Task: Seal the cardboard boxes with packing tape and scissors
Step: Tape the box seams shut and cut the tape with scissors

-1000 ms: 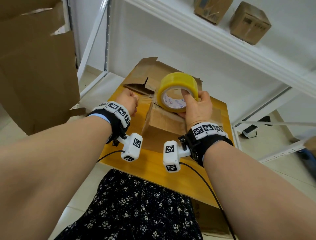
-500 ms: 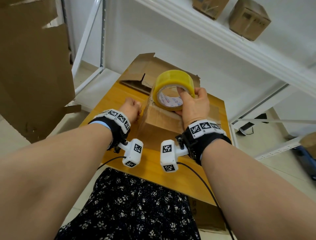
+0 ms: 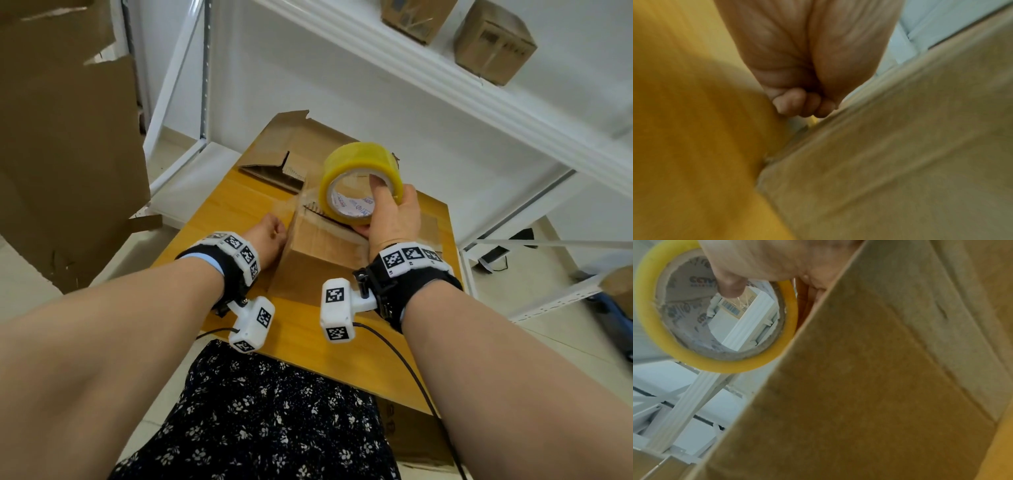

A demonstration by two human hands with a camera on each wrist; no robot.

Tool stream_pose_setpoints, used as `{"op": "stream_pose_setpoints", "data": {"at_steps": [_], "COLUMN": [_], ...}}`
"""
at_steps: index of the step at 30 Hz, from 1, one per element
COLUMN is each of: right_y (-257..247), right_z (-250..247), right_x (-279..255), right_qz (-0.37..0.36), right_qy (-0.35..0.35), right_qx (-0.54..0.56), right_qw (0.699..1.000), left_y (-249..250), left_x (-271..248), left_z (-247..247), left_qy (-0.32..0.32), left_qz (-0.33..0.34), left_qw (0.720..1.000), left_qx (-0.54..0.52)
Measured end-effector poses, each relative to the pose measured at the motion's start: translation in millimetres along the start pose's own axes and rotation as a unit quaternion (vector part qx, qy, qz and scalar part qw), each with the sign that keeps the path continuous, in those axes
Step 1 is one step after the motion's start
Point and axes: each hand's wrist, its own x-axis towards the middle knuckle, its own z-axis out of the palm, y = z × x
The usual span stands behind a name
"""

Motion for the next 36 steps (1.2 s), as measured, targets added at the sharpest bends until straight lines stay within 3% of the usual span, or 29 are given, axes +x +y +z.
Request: {"op": "stream_pose_setpoints", "data": {"at_steps": [3, 6, 9, 11, 14, 18, 28, 33, 36], "right_y": [-1.5, -2.2, -1.8, -1.1, -1.5, -4.0, -7.0, -6.9, -8.2], "right_z": [-1.1, -1.4, -2.5, -2.9, -2.1, -0.7, 1.5, 1.0, 1.2], "right_x": [-0.4, -1.1, -2.3, -2.9, -4.2, -6.5, -9.6, -9.9, -11.2], "right_qz": [0.002, -0.011, -0.022, -0.029, -0.032, -0.031, -0.032, -0.041, -0.034], "right_qy": [-0.001, 0.0, 0.004, 0.007, 0.005, 0.0, -0.011, -0.011, -0.015], "right_qx": [-0.01, -0.027, -0.035, -0.038, -0.041, -0.044, -0.029, -0.028, -0.021], "right_qw": [1.0, 1.0, 0.999, 0.999, 0.999, 0.999, 0.999, 0.999, 0.999], "left_y": [16.6, 42.2, 48.7, 39.9, 29.5, 25.1, 13.5, 14.7, 14.4], "left_x": [8.2, 12.3, -0.1, -3.6, -3.0, -8.5, -6.8, -7.7, -8.0], "left_z": [-21.5, -44.5, -54.2, -55.0, -56.8, -60.2, -58.9, -58.0, -57.8], "left_qy": [0.044, 0.09, 0.04, -0.006, -0.048, -0.085, -0.043, -0.052, -0.071], "left_qz": [-0.044, -0.148, -0.228, -0.223, -0.202, -0.155, -0.152, -0.173, -0.156], "left_qw": [0.993, 0.935, 0.857, 0.846, 0.843, 0.879, 0.874, 0.853, 0.871], "left_qx": [-0.096, -0.311, -0.461, -0.485, -0.496, -0.443, -0.46, -0.489, -0.46]}}
